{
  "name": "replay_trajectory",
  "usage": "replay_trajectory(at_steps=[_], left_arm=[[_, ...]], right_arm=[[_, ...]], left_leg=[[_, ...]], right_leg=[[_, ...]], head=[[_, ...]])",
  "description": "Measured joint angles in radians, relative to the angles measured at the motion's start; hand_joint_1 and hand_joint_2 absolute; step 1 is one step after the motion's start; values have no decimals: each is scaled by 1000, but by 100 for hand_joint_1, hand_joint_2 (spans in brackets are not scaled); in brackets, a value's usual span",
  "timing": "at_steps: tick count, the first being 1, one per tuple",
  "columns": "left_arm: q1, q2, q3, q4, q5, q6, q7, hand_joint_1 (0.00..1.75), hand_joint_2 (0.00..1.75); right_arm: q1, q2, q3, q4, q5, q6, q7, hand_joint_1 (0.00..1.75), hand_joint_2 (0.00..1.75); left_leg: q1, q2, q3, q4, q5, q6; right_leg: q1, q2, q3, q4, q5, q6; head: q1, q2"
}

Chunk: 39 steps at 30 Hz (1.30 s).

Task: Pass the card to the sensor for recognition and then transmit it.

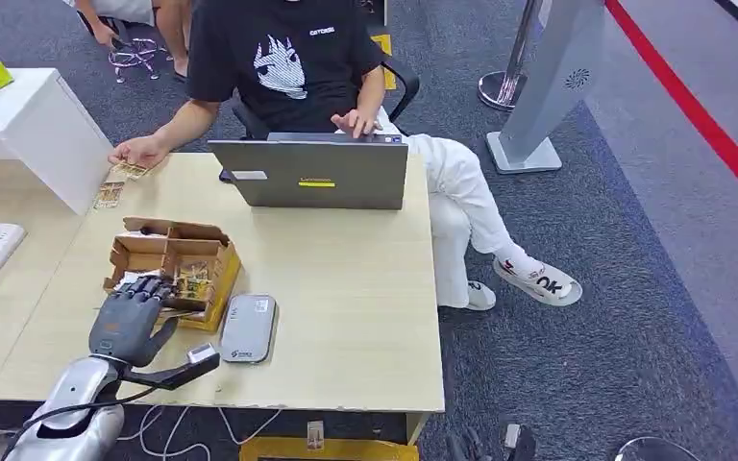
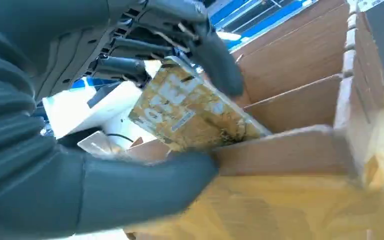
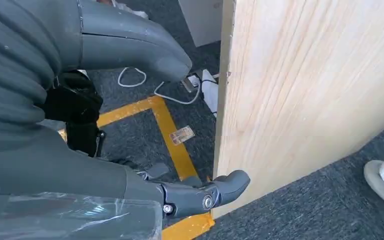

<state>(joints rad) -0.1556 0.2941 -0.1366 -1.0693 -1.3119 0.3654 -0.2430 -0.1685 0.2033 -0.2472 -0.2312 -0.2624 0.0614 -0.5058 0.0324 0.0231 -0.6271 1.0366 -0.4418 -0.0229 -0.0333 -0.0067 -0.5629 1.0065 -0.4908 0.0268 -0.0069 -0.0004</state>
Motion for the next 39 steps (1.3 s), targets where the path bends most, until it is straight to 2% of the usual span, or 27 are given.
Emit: replay_trajectory(at_steps=[29, 34, 39], left_arm=[[3, 6, 0, -14, 23, 3, -5, 175, 175], [12, 7, 0, -34, 23, 66, -8, 175, 175], [10, 8, 11, -117, 79, 179, -22, 175, 175]], right_arm=[[0, 0, -4, 0, 14, -7, 0, 0, 175], [-1, 0, -5, 0, 18, -8, 0, 0, 175], [0, 3, -11, 0, 23, -9, 0, 0, 175]], left_leg=[[0, 0, 0, 0, 0, 0], [0, 0, 0, 0, 0, 0], [0, 0, 0, 0, 0, 0]], right_leg=[[0, 0, 0, 0, 0, 0], [0, 0, 0, 0, 0, 0], [0, 0, 0, 0, 0, 0]], head=[[0, 0], [0, 0], [0, 0]])
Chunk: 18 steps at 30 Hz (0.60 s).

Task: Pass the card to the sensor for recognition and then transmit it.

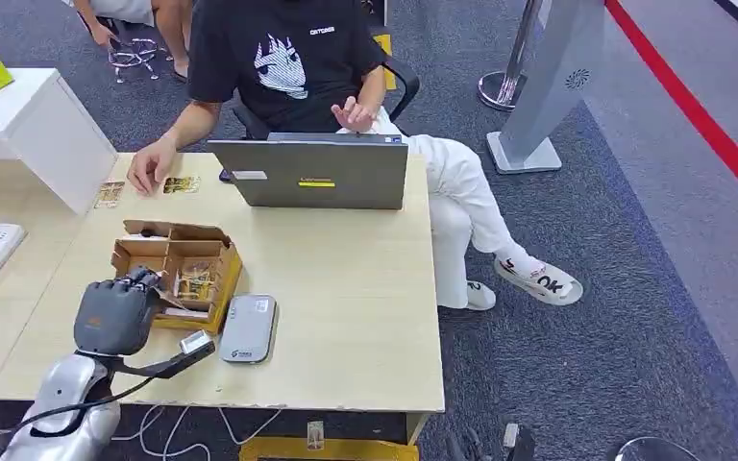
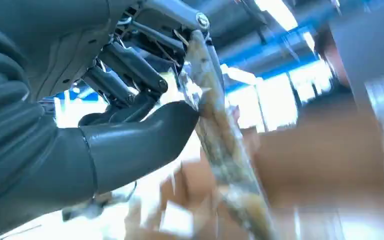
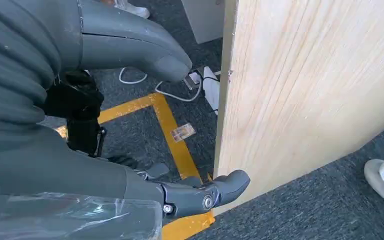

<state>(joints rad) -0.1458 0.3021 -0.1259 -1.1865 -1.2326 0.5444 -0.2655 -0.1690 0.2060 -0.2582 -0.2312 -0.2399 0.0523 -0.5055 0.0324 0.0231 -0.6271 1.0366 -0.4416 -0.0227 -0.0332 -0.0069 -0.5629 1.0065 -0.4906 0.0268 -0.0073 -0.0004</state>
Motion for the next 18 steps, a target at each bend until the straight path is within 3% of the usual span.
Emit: replay_trajectory(at_steps=[9, 18], left_arm=[[-5, 2, 37, -160, 34, -16, -20, 175, 175], [4, -3, 42, -187, 29, -21, -20, 175, 175]], right_arm=[[0, 0, -15, 0, 6, 1, -3, 0, 175], [0, 2, -25, 0, 10, 2, -5, 0, 175]], left_leg=[[0, 0, 0, 0, 0, 0], [0, 0, 0, 0, 0, 0]], right_leg=[[0, 0, 0, 0, 0, 0], [0, 0, 0, 0, 0, 0]], head=[[0, 0], [0, 0]])
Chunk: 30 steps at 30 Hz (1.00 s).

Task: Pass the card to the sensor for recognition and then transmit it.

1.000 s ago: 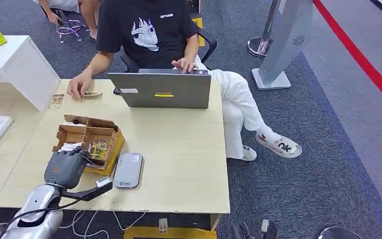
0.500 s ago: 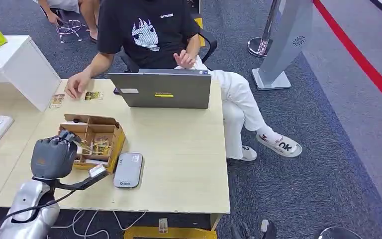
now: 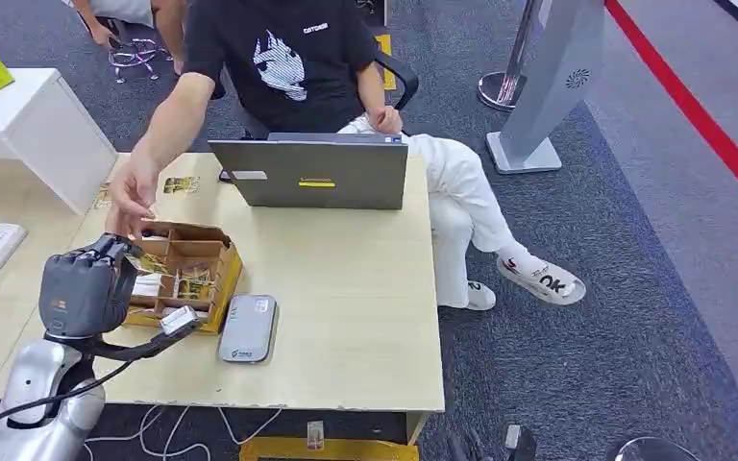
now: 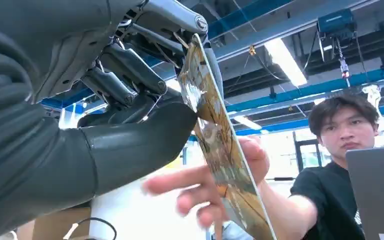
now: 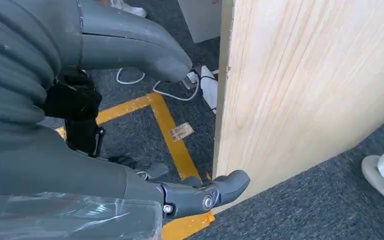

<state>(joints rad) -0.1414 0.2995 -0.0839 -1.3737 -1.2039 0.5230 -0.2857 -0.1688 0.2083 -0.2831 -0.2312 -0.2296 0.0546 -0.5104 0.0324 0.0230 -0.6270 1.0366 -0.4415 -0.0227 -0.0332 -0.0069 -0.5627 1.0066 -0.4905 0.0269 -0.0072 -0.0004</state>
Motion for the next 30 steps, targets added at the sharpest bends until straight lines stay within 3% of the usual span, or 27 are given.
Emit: replay_trajectory(at_steps=[17, 18, 19, 20, 30], left_arm=[[0, 0, 0, 0, 0, -5, 0, 175, 175], [0, 0, 0, 0, 0, -6, 0, 155, 175], [0, 0, 0, 0, 0, -6, 0, 14, 175], [0, -1, 0, 0, 0, -6, 0, 0, 175], [0, -20, 5, 0, 7, 18, 18, 0, 175]], right_arm=[[0, 0, -1, 0, 0, 0, -2, 0, 175], [0, 0, -2, 0, 0, 0, -2, 0, 175], [0, 0, -2, 0, 0, 0, -3, 0, 175], [0, 0, -2, 0, 0, 0, -3, 0, 175], [0, 2, -13, 0, 3, 0, -3, 0, 175]], left_leg=[[0, 0, 0, 0, 0, 0], [0, 0, 0, 0, 0, 0], [0, 0, 0, 0, 0, 0], [0, 0, 0, 0, 0, 0], [0, 0, 0, 0, 0, 0]], right_leg=[[0, 0, 0, 0, 0, 0], [0, 0, 0, 0, 0, 0], [0, 0, 0, 0, 0, 0], [0, 0, 0, 0, 0, 0], [0, 0, 0, 0, 0, 0]], head=[[0, 0], [0, 0], [0, 0], [0, 0], [0, 0]])
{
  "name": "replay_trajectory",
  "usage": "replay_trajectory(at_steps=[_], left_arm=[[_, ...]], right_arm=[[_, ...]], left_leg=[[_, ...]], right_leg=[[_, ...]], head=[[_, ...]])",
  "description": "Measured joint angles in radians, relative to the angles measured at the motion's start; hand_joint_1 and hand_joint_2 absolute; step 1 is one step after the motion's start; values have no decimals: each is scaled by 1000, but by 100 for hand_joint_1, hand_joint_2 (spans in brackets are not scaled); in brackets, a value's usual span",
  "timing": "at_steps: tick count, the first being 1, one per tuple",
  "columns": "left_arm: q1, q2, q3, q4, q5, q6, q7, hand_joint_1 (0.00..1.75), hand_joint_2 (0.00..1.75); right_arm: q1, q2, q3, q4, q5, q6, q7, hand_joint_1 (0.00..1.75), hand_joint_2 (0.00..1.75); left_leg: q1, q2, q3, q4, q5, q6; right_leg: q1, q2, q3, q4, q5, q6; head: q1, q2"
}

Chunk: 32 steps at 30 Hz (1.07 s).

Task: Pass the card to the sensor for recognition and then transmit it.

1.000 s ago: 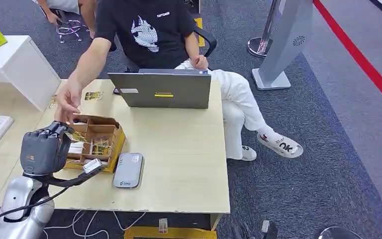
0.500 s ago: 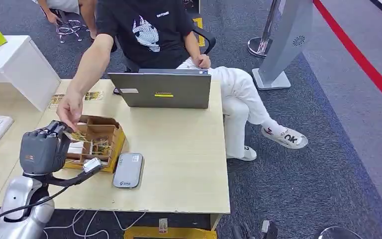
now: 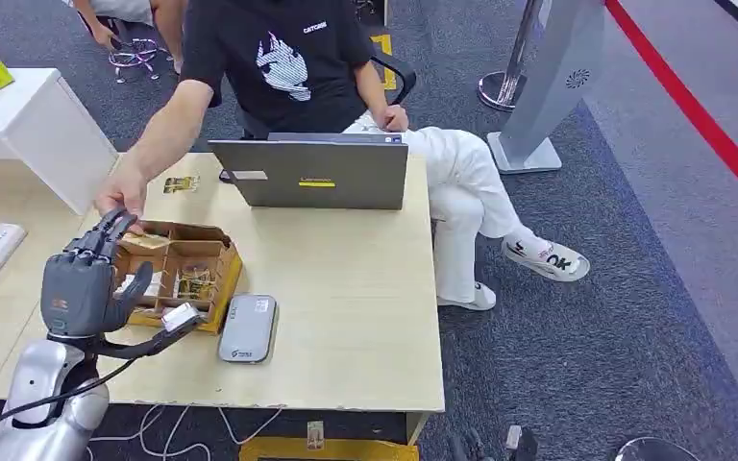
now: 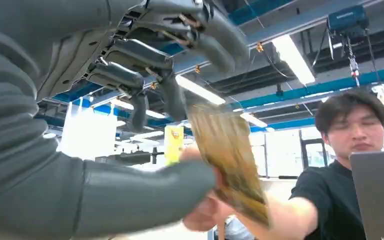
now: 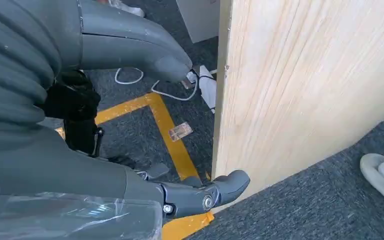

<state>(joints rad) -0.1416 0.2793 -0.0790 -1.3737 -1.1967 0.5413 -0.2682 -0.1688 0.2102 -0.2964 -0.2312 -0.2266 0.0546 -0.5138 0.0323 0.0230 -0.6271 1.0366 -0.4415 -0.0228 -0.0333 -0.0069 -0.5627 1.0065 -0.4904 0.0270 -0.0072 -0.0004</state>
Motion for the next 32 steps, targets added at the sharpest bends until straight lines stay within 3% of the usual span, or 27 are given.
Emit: replay_trajectory(at_steps=[8, 12, 17, 19, 20, 23, 25, 29, 32], left_arm=[[0, -14, 11, 0, 2, 10, 1, 0, 175], [11, -23, 21, -14, 19, 62, -7, 0, 175], [65, -110, 89, -142, 67, 156, -227, 0, 175], [90, -189, 148, -223, 155, 157, -365, 0, 175], [101, -229, 176, -258, 213, 158, -405, 0, 175], [182, -337, 226, -437, 444, 158, -422, 0, 175], [272, -423, 272, -583, 652, 157, -428, 0, 175], [379, -460, 350, -690, 1086, 117, -429, 0, 175], [419, -479, 388, -735, 1109, 108, -432, 0, 175]], right_arm=[[0, 1, -5, 0, 0, 0, 0, 0, 175], [0, 1, -6, 0, 0, -1, 0, 0, 175], [0, 2, -10, 0, 3, 2, 1, 0, 175], [3, 3, -16, 0, -12, 16, 1, 0, 175], [5, 3, -22, 0, -20, 22, 1, 0, 175], [12, 3, -52, 0, -51, 45, -10, 0, 175], [30, 0, -82, -1, -91, 86, -11, 0, 175], [53, -7, -162, -1, -190, 224, 33, 0, 175], [63, -13, -198, -1, -202, 234, 38, 0, 175]], left_leg=[[0, 0, 0, 0, 0, 0], [0, 0, 0, 0, 0, 0], [-1, 0, 0, 0, 0, 0], [-1, 0, -1, 0, 0, 0], [-1, 0, -1, 0, -1, 1], [-1, 2, 0, 0, -2, 0], [-1, 1, 0, 0, -3, 1], [-1, -1, 0, 0, -4, 2], [0, -1, 0, 0, -4, 2]], right_leg=[[0, 0, 0, 0, 0, 0], [0, 0, 0, 0, 0, 0], [-1, 0, 0, 0, 0, 0], [-1, 0, 0, 0, 0, 0], [-1, 0, 0, -1, 0, 1], [-1, 2, 0, -1, 0, 1], [-1, 1, 0, -1, -2, 3], [-1, -2, 1, -1, -4, 1], [0, -3, 2, -1, -4, 1]], head=[[0, 0], [0, 0], [2, 0], [-1, 0], [1, 0], [3, 0], [3, 0], [0, 0], [0, 0]])
